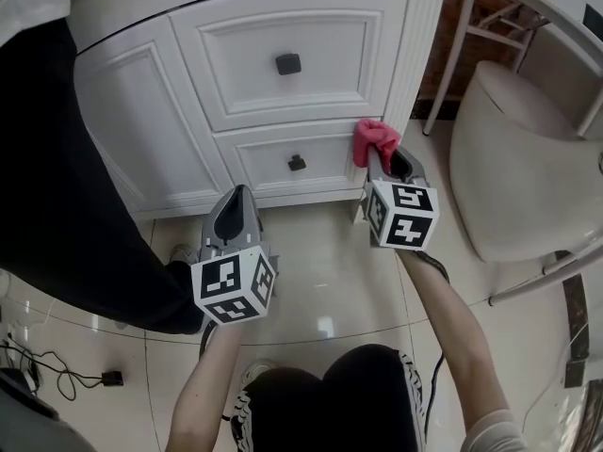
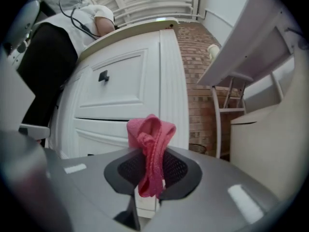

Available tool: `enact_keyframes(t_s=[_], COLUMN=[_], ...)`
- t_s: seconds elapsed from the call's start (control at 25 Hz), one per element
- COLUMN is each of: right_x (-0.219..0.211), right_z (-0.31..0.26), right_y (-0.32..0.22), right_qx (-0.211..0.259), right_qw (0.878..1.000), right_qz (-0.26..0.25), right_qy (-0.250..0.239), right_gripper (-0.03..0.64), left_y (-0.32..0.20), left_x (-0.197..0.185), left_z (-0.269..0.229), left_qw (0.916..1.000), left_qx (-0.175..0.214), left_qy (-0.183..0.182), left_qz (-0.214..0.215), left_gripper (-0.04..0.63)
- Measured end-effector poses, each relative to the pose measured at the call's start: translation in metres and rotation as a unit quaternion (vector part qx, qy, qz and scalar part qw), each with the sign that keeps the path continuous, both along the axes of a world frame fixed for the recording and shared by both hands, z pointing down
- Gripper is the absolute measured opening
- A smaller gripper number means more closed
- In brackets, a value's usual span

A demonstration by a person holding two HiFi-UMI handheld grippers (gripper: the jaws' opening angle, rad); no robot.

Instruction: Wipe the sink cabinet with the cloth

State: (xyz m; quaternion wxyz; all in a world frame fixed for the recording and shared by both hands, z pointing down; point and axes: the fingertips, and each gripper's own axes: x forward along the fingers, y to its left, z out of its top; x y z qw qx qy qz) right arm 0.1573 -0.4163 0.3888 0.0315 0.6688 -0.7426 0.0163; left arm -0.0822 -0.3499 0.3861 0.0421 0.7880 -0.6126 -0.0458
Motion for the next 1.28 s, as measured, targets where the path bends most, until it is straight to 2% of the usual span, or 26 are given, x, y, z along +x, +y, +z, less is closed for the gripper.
enact_keyframes(t_s=[0.16,0.28,0.44,0.56,0.72,0.84,0.96,1.16,1.28], right_x=[0.037,0.016,-0.073,-0.151,-0.232,-0.273,-0.274,-0.235,-0.192], right_z=[0.004,-0.001,0.001,0.026,0.076,0.099,0.101,0.103,0.099], right_y=[0.005,0.021,0.036,0.033,0.029,0.021,0.007,-0.006,-0.009], right_qx=[-0.009,0.004,0.018,-0.001,-0.041,-0.056,-0.049,-0.046,-0.041], right_qw=[0.999,1.0,0.996,0.988,0.979,0.972,0.975,0.983,0.991], right_qz=[0.041,0.016,-0.078,-0.149,-0.197,-0.227,-0.219,-0.18,-0.123], right_qy=[-0.01,-0.019,-0.047,-0.042,-0.034,-0.008,0.0,-0.003,-0.041], right_gripper=[0.063,0.061,0.061,0.061,0.061,0.063,0.063,0.063,0.063], left_y=[0.0,0.002,0.004,0.008,0.006,0.001,-0.004,-0.01,-0.011], left_x=[0.009,0.009,-0.014,-0.04,-0.074,-0.101,-0.114,-0.105,-0.091], left_z=[-0.002,0.002,0.009,0.012,0.034,0.05,0.059,0.064,0.059], left_qw=[1.0,1.0,0.9994,0.9981,0.9974,0.9959,0.995,0.9956,0.9968], left_qx=[0.002,0.004,0.009,0.019,-0.002,-0.017,-0.022,-0.026,-0.022], left_qy=[0.001,0.001,-0.004,-0.018,-0.031,-0.027,-0.022,-0.012,-0.016], left_qz=[0.001,-0.003,-0.032,-0.056,-0.065,-0.085,-0.095,-0.089,-0.075], left_gripper=[0.011,0.011,0.011,0.011,0.011,0.011,0.011,0.011,0.011])
